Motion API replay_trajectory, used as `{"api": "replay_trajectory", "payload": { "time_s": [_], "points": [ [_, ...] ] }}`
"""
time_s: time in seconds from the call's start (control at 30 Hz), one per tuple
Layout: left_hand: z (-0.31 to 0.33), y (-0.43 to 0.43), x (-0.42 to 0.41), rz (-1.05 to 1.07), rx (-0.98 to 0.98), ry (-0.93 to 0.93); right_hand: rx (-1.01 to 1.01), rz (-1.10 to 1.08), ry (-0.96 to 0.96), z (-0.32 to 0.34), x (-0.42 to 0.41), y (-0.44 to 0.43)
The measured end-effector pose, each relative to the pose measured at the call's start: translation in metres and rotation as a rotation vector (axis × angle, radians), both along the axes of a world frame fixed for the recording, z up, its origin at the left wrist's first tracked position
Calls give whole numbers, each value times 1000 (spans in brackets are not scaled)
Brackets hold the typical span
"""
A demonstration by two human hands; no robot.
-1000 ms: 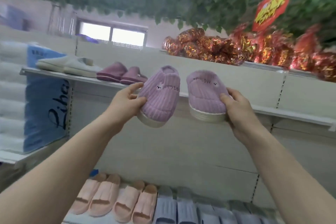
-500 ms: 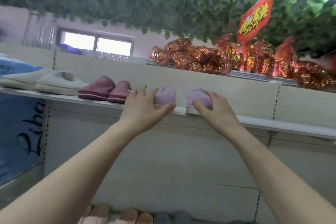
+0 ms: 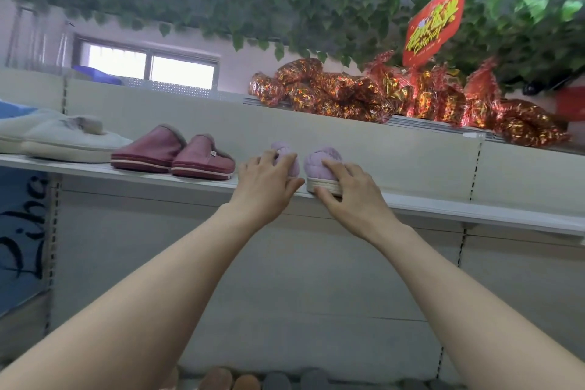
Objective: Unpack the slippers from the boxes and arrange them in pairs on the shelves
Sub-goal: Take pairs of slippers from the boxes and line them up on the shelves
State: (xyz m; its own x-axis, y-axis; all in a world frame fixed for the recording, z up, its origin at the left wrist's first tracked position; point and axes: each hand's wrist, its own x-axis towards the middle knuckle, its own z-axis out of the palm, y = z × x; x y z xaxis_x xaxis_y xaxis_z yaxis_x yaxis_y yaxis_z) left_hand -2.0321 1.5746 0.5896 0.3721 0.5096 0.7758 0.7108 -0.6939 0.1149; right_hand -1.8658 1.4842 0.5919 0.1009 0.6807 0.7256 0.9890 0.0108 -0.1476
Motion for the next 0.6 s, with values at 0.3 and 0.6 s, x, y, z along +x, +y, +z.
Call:
{"api": "replay_trajectory", "payload": {
  "time_s": [0.3, 0.6],
  "points": [
    [1, 6, -2, -65, -13, 23, -39, 4, -32, -3, 9, 12],
    [-10, -13, -11, -73, 101, 73, -31, -27, -227, -5, 14, -21]
  ]
}}
